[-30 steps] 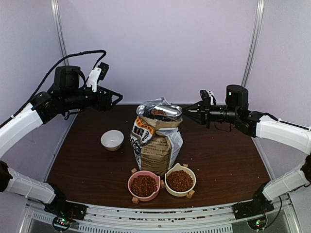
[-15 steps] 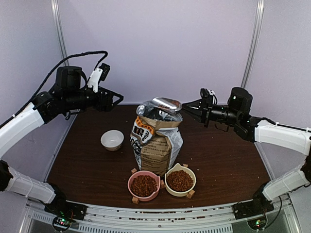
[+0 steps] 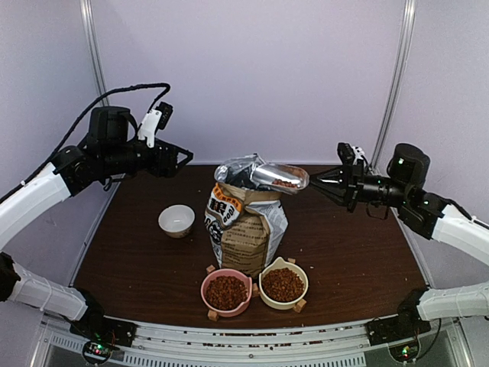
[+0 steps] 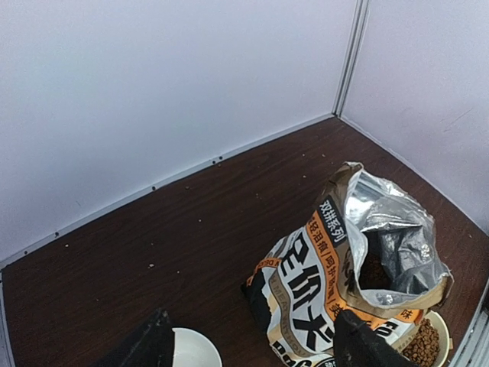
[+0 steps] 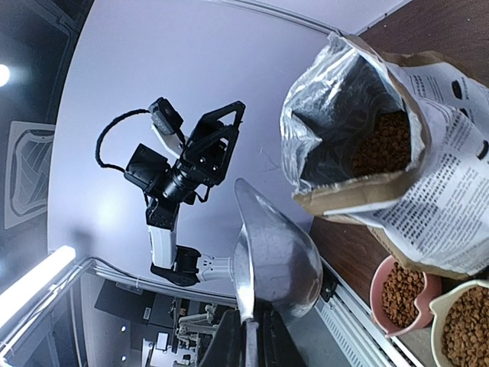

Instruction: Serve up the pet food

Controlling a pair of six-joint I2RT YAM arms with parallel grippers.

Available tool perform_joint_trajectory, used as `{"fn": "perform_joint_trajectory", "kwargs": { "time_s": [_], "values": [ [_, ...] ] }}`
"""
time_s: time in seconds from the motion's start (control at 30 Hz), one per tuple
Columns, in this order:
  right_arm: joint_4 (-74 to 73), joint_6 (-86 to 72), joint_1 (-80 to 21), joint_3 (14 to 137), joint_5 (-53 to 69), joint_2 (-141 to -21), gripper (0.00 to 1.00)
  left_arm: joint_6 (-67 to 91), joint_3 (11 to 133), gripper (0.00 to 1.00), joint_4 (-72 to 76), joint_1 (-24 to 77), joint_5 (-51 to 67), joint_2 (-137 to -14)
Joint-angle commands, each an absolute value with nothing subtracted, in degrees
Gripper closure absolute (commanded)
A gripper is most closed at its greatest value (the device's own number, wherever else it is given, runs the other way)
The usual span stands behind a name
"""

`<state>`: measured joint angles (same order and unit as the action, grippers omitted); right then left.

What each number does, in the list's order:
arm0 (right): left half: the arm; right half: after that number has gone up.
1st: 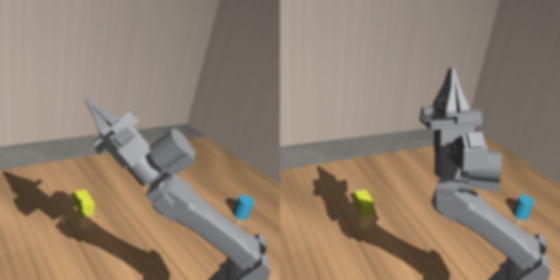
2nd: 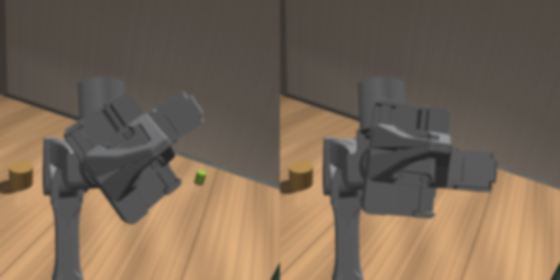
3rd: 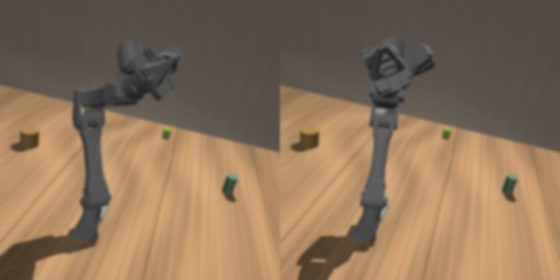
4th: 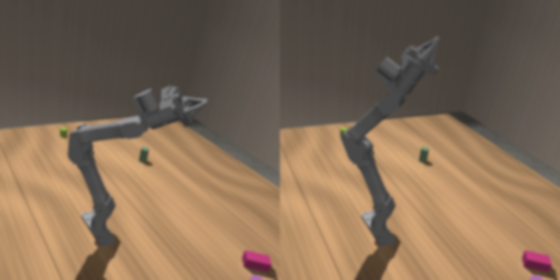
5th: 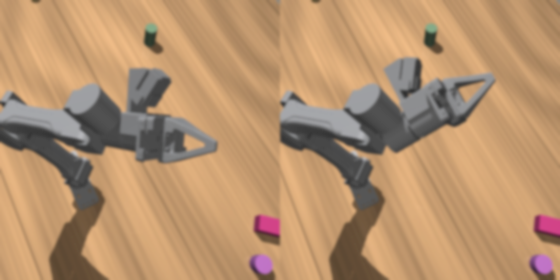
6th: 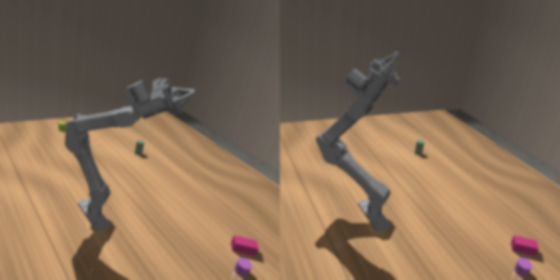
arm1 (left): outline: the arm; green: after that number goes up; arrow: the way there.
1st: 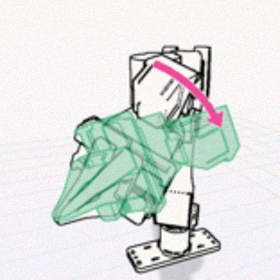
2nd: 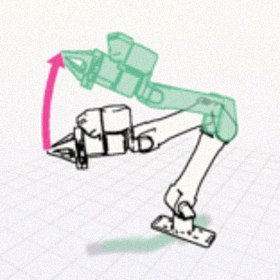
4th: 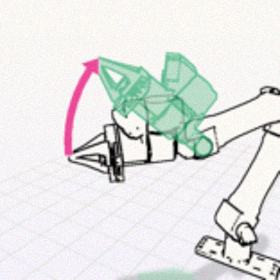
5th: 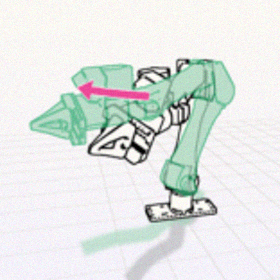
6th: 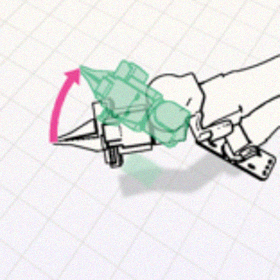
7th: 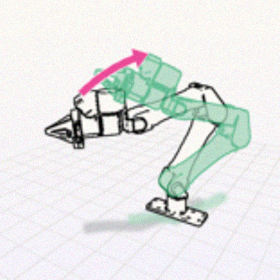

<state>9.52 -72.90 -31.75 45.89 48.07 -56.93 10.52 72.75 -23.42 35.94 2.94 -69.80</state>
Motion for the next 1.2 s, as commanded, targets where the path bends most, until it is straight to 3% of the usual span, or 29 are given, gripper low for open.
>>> {"fn": "perform_joint_trajectory", "kwargs": {
  "time_s": [0.0,0.37,0.67,1.17],
  "values": [
    [-1.7,-66.9,-31.6,41.1,48.7,-47.8,1.00,9.3,71.8,0.26,-19.5,35.6,0.3,-68.1],
    [-19.5,-59.5,-31.6,30.6,44.1,-32.8,1.00,8.1,69.8,0.26,-17.5,35.6,-3.5,-66.5],
    [-40.4,-45.6,-31.6,36.9,37.9,-38.7,1.00,8.1,69.8,0.26,-17.6,35.6,-3.6,-67.2],
    [-53.0,-36.5,-32.2,48.2,34.0,-47.1,1.00,8.4,70.0,0.26,-17.7,35.7,-2.0,-67.1]
  ]
}}
